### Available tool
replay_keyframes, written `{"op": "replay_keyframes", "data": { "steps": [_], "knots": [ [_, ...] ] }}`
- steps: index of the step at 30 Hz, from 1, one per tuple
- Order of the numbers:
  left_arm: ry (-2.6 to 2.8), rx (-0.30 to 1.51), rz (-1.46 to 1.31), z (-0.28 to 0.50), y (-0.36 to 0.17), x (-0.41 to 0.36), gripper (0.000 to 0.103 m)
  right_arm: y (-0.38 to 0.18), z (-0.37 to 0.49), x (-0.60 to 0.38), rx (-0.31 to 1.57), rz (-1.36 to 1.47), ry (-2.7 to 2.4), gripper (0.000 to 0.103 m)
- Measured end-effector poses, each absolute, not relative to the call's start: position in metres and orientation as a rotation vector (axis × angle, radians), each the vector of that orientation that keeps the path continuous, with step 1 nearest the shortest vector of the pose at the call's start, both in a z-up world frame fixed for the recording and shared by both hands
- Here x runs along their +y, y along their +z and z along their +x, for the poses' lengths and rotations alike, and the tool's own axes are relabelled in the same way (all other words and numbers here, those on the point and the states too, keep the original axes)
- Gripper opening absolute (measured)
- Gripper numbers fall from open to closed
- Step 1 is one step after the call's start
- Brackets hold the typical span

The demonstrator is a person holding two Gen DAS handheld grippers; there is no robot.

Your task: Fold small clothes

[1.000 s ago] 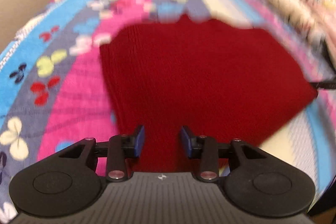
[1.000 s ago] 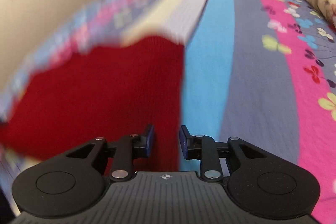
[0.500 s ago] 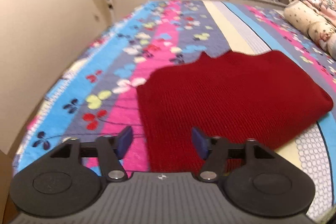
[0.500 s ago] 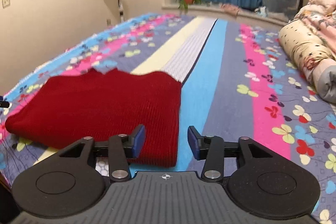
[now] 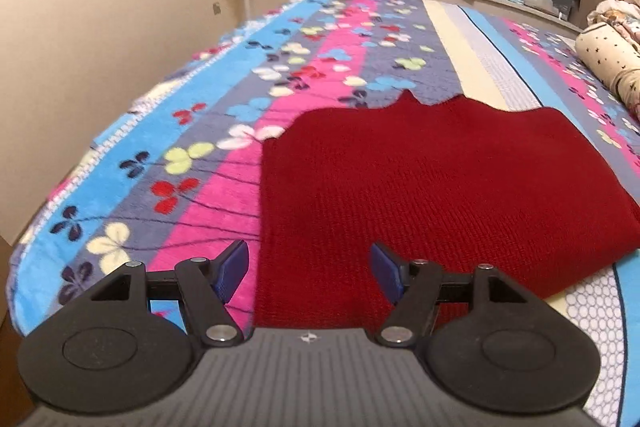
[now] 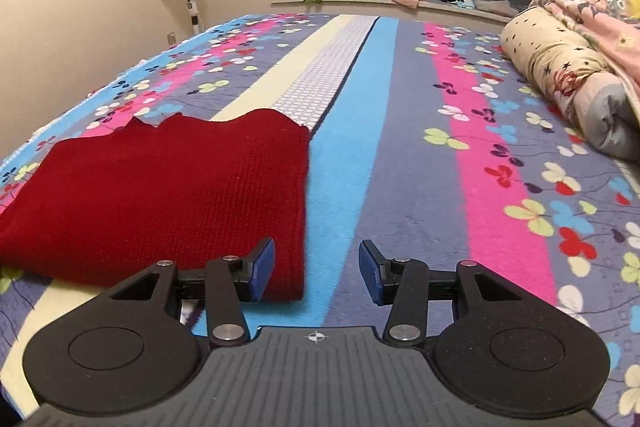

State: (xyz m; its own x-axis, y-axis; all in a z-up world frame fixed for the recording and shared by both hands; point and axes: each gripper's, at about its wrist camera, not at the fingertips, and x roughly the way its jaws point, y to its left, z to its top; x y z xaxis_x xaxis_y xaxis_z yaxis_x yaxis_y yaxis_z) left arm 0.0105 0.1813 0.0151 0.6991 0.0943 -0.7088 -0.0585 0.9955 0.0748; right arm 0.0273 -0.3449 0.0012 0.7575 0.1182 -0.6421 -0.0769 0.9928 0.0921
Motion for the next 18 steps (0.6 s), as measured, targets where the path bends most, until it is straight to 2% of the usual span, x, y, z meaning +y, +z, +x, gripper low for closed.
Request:
{"op": "replay_keyframes", "data": {
  "steps": [5,11,18],
  "knots": [
    [0.112,0.996,0.054,0.030,-0.018,0.185,0.073,-0.002,0.027,-0.334,0.717,0.033,0.127,0.050],
    [0.114,0.907,0.012,0.021,-0.002,0.189,0.074,-0.003,0.026,-0.333,0.728,0.032,0.117,0.052],
    [0.114,0.907,0.032,0.023,0.001,0.186,0.076,-0.005,0.027,-0.331,0.738,0.021,0.115,0.053]
  ]
}}
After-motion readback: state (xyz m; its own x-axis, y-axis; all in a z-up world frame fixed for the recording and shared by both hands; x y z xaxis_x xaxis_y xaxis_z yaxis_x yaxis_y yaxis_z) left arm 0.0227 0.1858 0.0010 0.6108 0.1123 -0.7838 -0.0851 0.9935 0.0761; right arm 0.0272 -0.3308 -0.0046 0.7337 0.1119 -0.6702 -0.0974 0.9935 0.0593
